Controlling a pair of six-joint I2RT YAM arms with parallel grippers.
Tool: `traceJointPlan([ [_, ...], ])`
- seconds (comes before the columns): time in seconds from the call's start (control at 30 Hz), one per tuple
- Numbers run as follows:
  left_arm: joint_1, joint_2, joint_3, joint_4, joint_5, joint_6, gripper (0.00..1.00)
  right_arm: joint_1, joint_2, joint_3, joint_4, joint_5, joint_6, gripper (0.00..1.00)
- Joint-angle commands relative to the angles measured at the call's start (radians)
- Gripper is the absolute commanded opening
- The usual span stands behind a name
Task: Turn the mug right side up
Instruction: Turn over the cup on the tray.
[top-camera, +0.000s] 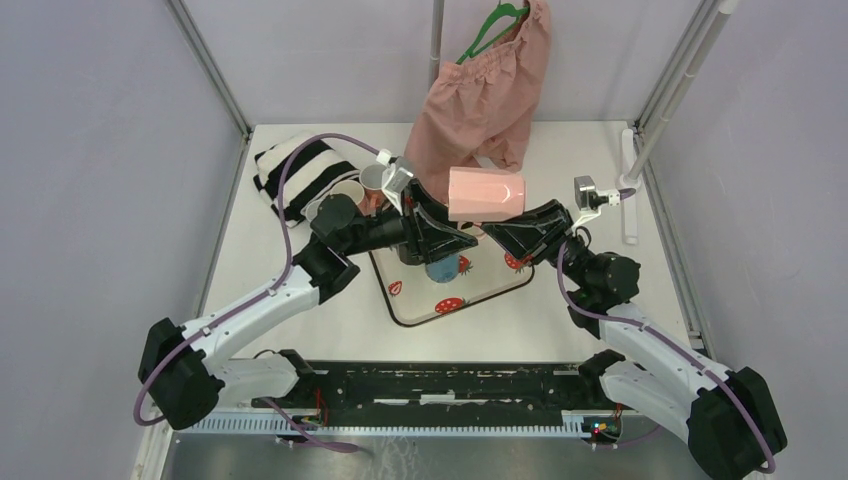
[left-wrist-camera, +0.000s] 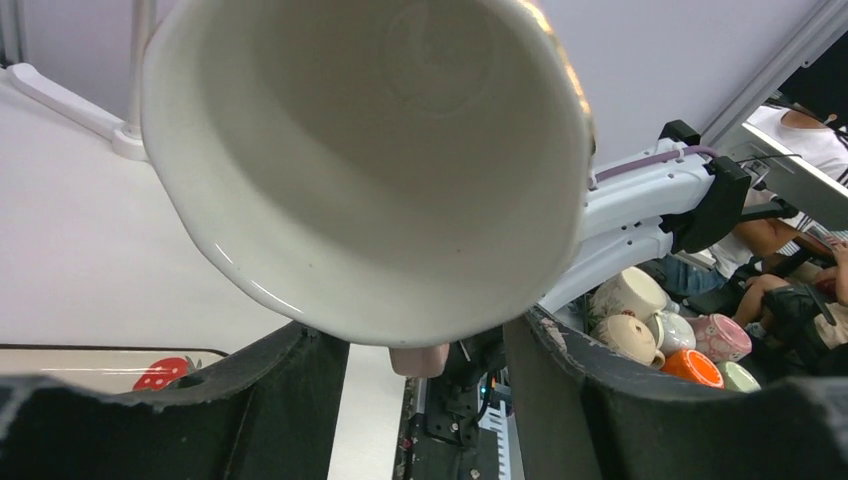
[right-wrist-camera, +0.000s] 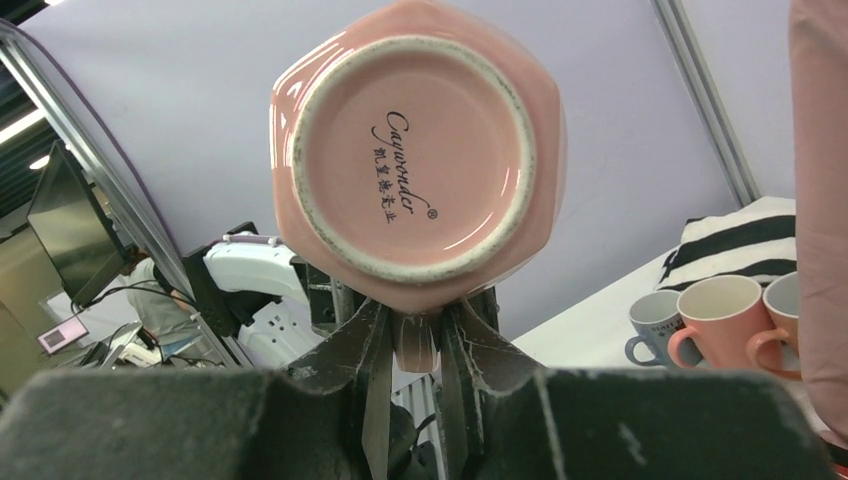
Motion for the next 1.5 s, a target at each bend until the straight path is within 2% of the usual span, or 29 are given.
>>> traceJointPlan([
  [0.0, -0.017, 0.021, 0.062, 0.044, 0.024, -0.006, 0.62, 0.000, -0.008, 0.066, 0.175, -0.028, 0.021, 0.00],
  [0.47, -0.048, 0.062, 0.100, 0.028, 0.026, -0.007, 0.47, 0.005, -0.007, 0.065, 0.177, -0.055, 0.021, 0.00],
  [0.83, -0.053, 0.054, 0.097, 0.032, -0.023, -0.021, 0.24, 0.012, -0.010, 0.057, 0.173, -0.062, 0.014, 0.00],
  [0.97, -0.053, 0.044, 0.092, 0.034, -0.043, -0.021, 0.03, 0.014, -0.014, 0.055, 0.165, -0.063, 0.011, 0.00],
  [1.13, -0.053, 0.026, 0.086, 0.028, -0.056, -0.010, 0.02, 0.014, -0.029, 0.046, 0.136, -0.048, -0.012, 0.00],
  [1.4, -0.053, 0.013, 0.098, -0.012, -0.058, 0.019, 0.02, 0.014, -0.047, 0.034, 0.095, -0.030, -0.051, 0.35],
  [1.47, -0.053, 0.007, 0.101, -0.026, -0.067, 0.029, 0.02, 0.014, -0.053, 0.034, 0.060, -0.023, -0.076, 0.41],
])
